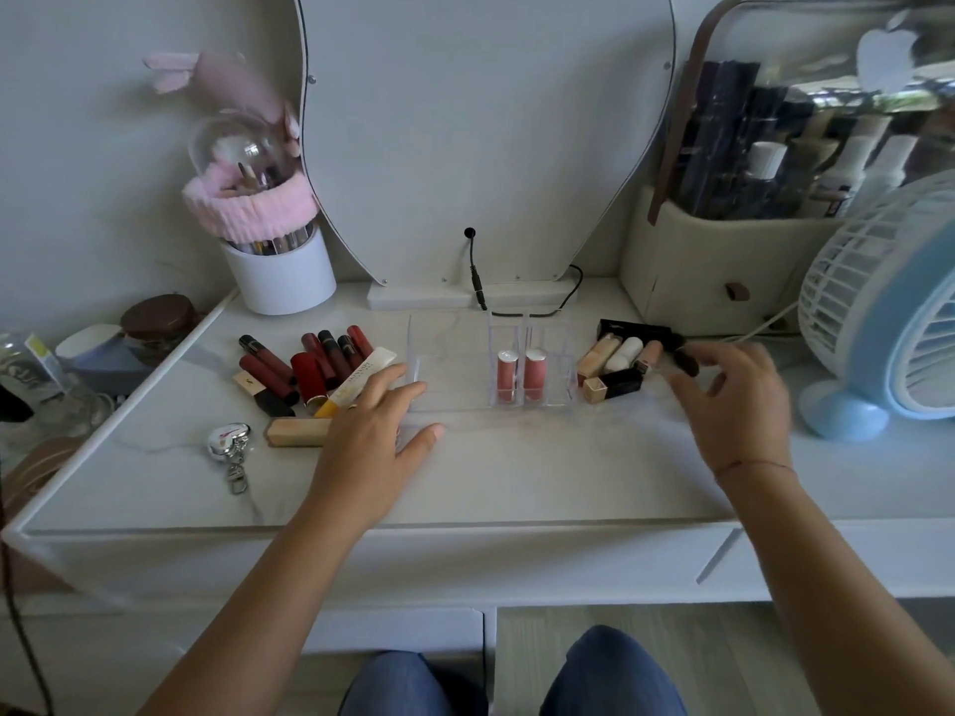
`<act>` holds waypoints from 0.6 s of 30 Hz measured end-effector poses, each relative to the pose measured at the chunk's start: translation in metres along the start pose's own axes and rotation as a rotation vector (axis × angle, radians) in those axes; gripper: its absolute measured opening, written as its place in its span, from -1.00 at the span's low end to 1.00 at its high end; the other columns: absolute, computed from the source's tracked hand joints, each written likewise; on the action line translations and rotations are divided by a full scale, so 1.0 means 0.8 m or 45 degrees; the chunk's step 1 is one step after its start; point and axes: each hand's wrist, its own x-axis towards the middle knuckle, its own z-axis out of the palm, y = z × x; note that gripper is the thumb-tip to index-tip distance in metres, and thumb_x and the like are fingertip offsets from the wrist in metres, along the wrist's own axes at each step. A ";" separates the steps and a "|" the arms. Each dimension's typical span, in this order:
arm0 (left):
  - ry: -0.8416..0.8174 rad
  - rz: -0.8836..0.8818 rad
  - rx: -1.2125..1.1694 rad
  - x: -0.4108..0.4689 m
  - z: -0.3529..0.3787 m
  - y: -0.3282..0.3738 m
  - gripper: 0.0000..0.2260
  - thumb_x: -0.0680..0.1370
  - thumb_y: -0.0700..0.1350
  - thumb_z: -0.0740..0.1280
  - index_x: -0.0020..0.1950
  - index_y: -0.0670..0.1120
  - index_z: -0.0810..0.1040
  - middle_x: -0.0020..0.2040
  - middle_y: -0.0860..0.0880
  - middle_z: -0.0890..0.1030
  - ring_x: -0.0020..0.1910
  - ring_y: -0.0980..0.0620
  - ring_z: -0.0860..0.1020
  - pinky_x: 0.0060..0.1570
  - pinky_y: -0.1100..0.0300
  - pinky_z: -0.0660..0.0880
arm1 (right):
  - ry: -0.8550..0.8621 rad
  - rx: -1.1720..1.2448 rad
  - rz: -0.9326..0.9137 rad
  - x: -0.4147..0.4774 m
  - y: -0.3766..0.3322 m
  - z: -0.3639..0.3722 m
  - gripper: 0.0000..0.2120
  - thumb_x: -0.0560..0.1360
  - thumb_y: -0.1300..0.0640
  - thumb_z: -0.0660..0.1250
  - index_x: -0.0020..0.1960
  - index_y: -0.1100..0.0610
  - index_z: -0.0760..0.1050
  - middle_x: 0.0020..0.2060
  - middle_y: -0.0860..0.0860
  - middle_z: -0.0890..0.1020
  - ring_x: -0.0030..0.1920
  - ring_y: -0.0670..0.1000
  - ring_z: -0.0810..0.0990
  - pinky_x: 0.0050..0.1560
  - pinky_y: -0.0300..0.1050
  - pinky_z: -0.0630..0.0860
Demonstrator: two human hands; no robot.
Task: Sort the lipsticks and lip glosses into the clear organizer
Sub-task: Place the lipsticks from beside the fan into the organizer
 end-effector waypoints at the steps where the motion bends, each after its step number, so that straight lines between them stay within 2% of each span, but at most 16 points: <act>1: -0.003 -0.003 0.000 0.000 0.000 0.000 -0.60 0.49 0.02 0.35 0.30 -0.06 0.47 0.40 0.00 0.36 0.28 -0.04 0.42 0.21 0.01 0.41 | 0.002 -0.060 0.080 0.002 0.010 -0.006 -0.66 0.43 0.04 0.37 0.17 0.14 0.52 0.12 0.11 0.49 -0.12 0.09 0.51 -0.05 -0.14 0.39; 5: -0.005 -0.005 0.010 0.000 0.000 0.000 -0.61 0.49 0.01 0.36 0.29 -0.06 0.48 0.41 0.00 0.36 0.31 -0.05 0.39 0.23 -0.01 0.39 | -0.095 -0.191 0.282 0.007 0.030 -0.013 -0.51 0.43 -0.02 0.37 0.30 0.15 0.42 0.30 0.15 0.35 0.12 0.20 0.48 0.14 0.01 0.41; 8: -0.005 -0.001 0.022 0.000 -0.001 0.001 -0.61 0.49 -0.01 0.37 0.29 -0.08 0.48 0.40 -0.03 0.37 0.32 -0.06 0.39 0.24 -0.01 0.37 | -0.156 -0.185 0.334 0.012 0.035 -0.011 -0.46 0.43 -0.01 0.37 0.33 0.18 0.38 0.33 0.19 0.34 0.22 0.21 0.42 0.21 0.01 0.36; 13: -0.009 -0.005 0.036 -0.001 -0.002 0.003 -0.62 0.49 -0.02 0.37 0.29 -0.07 0.49 0.40 -0.03 0.37 0.29 -0.05 0.41 0.22 0.06 0.35 | -0.273 -0.187 0.351 0.019 0.035 -0.013 -0.44 0.42 0.04 0.36 0.36 0.18 0.33 0.27 0.23 0.45 0.26 0.22 0.40 0.22 0.00 0.35; 16: -0.011 -0.012 0.037 -0.001 -0.002 0.002 -0.61 0.49 -0.01 0.37 0.29 -0.07 0.48 0.40 -0.03 0.37 0.31 -0.05 0.39 0.22 0.06 0.34 | -0.315 -0.181 0.393 0.019 0.031 -0.014 -0.41 0.42 0.07 0.36 0.39 0.15 0.28 0.29 0.26 0.39 0.24 0.25 0.40 0.22 0.01 0.35; 18: -0.010 -0.012 0.042 0.000 -0.002 0.002 -0.61 0.49 -0.02 0.37 0.28 -0.07 0.49 0.40 -0.03 0.37 0.31 -0.06 0.39 0.22 0.05 0.34 | -0.364 -0.224 0.439 0.020 0.028 -0.015 -0.40 0.43 0.07 0.35 0.39 0.20 0.25 0.31 0.30 0.33 0.23 0.27 0.40 0.21 0.04 0.36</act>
